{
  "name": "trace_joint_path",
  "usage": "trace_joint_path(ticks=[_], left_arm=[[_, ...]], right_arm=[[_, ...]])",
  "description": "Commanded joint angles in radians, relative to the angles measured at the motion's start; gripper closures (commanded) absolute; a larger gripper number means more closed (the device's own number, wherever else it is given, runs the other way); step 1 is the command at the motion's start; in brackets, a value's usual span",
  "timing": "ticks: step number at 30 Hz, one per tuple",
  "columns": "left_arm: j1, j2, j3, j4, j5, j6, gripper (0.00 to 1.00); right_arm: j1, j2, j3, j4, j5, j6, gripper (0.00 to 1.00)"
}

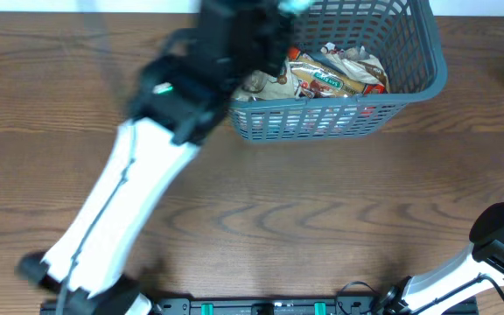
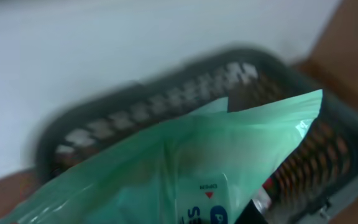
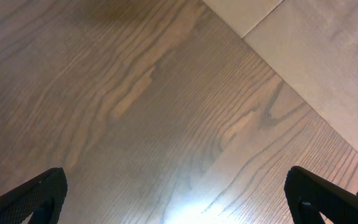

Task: Pack container
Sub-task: 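Lift the teal packet and carry it over the basket with the left gripper, then lower the teal packet into the basket and open the left gripper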

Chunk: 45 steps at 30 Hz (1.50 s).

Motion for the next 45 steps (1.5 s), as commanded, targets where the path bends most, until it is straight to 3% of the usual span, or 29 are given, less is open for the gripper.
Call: trace_joint_path(ticks=[1,12,20,45], left_arm=[[-0.041,0.069,0.015,0.008,0.022,0.021,0.94],[-0.003,0.346,0.014,-0.033,0.02,0.094,0.94],[0.053,0.409,0.014,-0.06,0.023,0.088,0.94],[0.084,0.229,0.014,-0.063,0.022,0.144,0.94]], right_arm=[[-0.006,0.008,-0.004,0.002,0.003,-0.014,0.01],[-0.006,0.008,-0.004,0.002,0.003,-0.014,0.01],[-0.006,0.008,-0.004,0.002,0.003,-0.014,0.01],[-0.006,0.008,-0.004,0.002,0.003,-0.014,0.01]])
